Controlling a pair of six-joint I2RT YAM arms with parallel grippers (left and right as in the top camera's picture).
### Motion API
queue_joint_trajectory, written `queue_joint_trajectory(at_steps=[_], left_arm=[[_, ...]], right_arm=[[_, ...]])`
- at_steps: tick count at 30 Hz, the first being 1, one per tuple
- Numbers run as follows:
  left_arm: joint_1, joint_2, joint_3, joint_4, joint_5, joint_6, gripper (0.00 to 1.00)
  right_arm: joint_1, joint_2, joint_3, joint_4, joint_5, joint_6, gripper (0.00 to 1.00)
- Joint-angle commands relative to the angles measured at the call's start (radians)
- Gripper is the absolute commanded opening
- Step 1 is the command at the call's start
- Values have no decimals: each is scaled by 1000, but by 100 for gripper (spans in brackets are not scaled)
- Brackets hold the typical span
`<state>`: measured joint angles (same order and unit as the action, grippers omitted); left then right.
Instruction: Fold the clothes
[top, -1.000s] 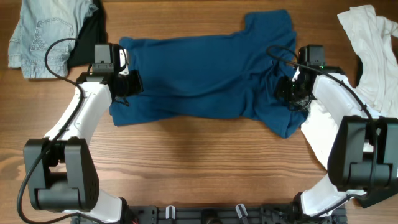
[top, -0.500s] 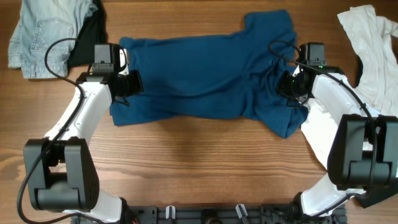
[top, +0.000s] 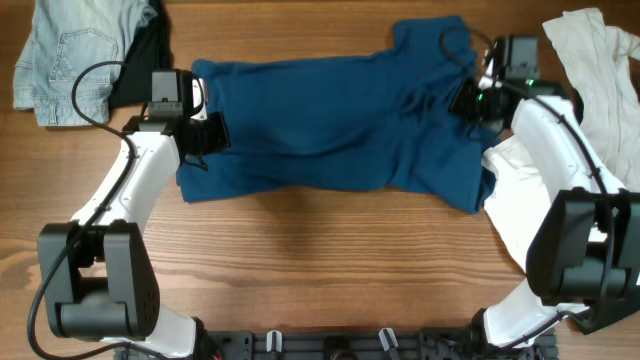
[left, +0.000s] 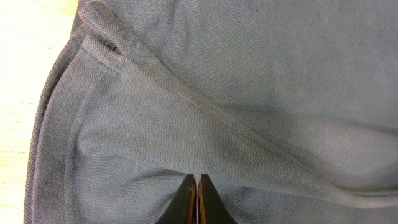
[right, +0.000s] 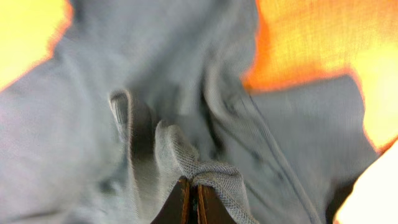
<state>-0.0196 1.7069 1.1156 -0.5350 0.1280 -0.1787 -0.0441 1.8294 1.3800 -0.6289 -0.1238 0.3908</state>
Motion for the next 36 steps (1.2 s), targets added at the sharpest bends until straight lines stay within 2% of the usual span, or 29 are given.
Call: queue_joint_trajectory(at_steps=[1, 9, 10, 11, 13, 14, 17, 19, 20, 22, 23, 26, 27, 30, 33, 36], left_arm=[[0, -2, 10, 2, -10, -9, 4], [0, -2, 10, 3, -10, -9, 4], [0, -2, 10, 3, -10, -9, 4], [0, -2, 10, 3, -10, -9, 4], [0, -2, 10, 3, -10, -9, 4], [0, -2, 10, 3, -10, -9, 4], [0, -2, 10, 3, -10, -9, 7], [0, -2, 10, 4, -10, -8, 12], [0, -3, 10, 8, -9, -8, 17], [0, -3, 11, 15, -5, -4, 32], [0, -4, 18, 13, 19, 23, 35], [0, -3, 67, -23, 98, 61, 41], [0, -3, 94, -40, 115, 64, 46], [-2, -3, 193, -95, 122, 69, 53], [-2, 0, 314, -102, 109, 80, 54], [-2, 37, 413, -76, 63, 172, 65]], right_arm=[[1, 13, 81, -11, -13, -36, 4], [2, 44, 88, -32, -8, -51, 5], [2, 48, 88, -40, -8, -51, 8], [2, 60, 87, -47, -8, -52, 18], [2, 77, 87, -65, -8, -63, 49], [2, 79, 87, -69, -8, -71, 57], [2, 82, 87, -84, -8, -78, 63], [0, 77, 89, -90, -9, -81, 66], [0, 73, 93, -95, -21, -82, 72], [0, 59, 115, -111, -89, -138, 76], [0, 55, 141, -132, -116, -165, 81], [0, 54, 251, -238, -119, -225, 86], [0, 54, 303, -278, -105, -244, 88], [0, 55, 412, -340, -50, -262, 93], [0, 56, 474, -326, -10, -284, 96], [0, 61, 475, -285, -10, -284, 97]])
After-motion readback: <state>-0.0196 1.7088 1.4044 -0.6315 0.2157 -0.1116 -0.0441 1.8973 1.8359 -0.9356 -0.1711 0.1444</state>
